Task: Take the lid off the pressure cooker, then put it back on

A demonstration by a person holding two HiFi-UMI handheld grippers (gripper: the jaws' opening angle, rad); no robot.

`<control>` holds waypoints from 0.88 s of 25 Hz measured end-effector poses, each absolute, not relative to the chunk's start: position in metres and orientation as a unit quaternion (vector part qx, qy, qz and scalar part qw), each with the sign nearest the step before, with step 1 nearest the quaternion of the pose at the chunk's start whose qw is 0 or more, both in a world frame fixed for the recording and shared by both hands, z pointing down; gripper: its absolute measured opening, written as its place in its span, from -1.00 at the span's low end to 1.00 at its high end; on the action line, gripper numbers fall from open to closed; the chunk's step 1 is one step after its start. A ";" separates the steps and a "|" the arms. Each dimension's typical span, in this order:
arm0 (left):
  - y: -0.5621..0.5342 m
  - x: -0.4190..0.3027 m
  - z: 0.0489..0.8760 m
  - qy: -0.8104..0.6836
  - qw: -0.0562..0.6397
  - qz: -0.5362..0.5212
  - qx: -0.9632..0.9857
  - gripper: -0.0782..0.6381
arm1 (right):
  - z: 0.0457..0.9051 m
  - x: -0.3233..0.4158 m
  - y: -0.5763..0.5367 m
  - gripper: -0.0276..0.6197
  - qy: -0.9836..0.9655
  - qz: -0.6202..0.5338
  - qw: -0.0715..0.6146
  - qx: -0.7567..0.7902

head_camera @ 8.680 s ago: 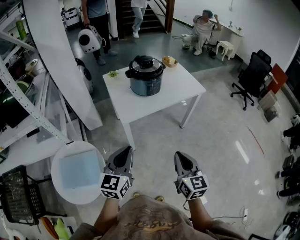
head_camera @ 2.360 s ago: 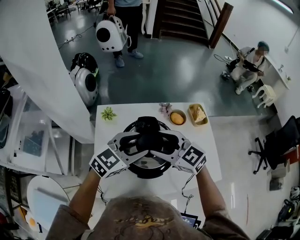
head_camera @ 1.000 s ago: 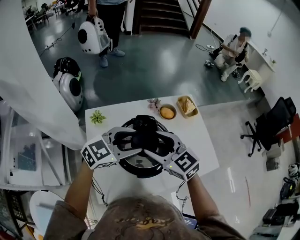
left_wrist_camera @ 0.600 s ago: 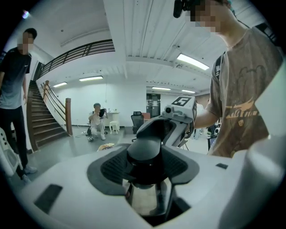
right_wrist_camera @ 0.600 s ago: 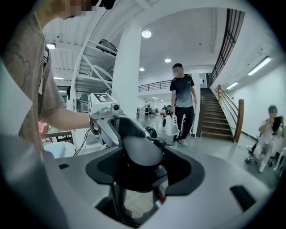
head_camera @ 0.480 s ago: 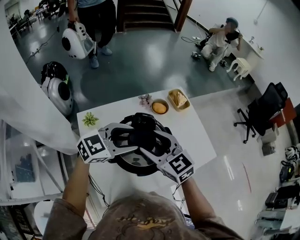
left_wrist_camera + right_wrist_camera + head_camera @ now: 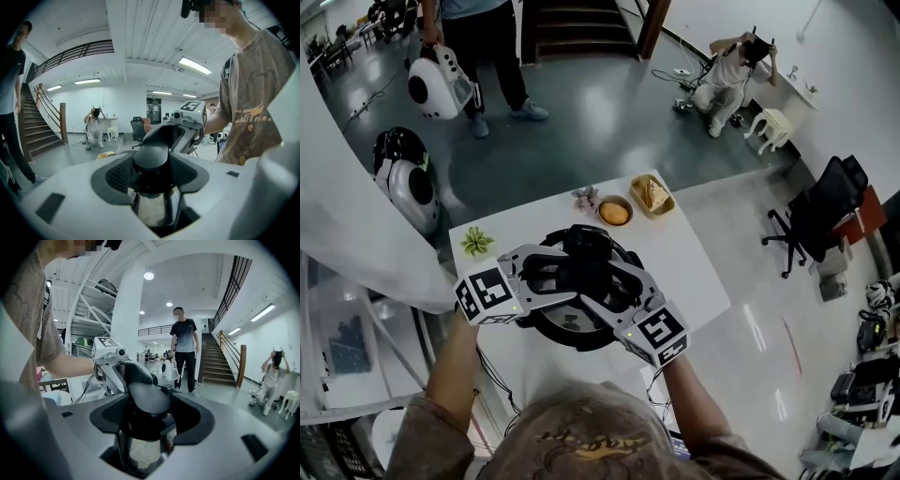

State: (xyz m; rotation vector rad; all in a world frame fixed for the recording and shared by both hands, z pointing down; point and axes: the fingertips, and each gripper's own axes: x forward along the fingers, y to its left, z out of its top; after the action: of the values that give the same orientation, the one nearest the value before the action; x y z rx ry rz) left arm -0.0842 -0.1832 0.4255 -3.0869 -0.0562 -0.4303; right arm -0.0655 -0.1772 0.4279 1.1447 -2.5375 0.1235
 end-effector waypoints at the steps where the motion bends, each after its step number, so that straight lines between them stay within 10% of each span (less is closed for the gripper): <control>1: -0.183 -0.084 0.426 -0.022 0.010 -0.140 -0.990 -0.08 | 0.428 -0.065 -0.177 -0.03 -0.895 0.044 0.177 0.407; 22: -0.178 -0.086 0.407 -0.018 0.023 -0.133 -0.991 -0.09 | 0.410 -0.068 -0.172 -0.06 -0.896 0.024 0.179 0.405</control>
State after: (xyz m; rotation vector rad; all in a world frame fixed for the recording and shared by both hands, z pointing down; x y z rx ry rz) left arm -0.0862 -0.1782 0.4074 -3.0684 -0.0560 -0.4133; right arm -0.0677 -0.1718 0.4099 1.1438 -2.5339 0.0668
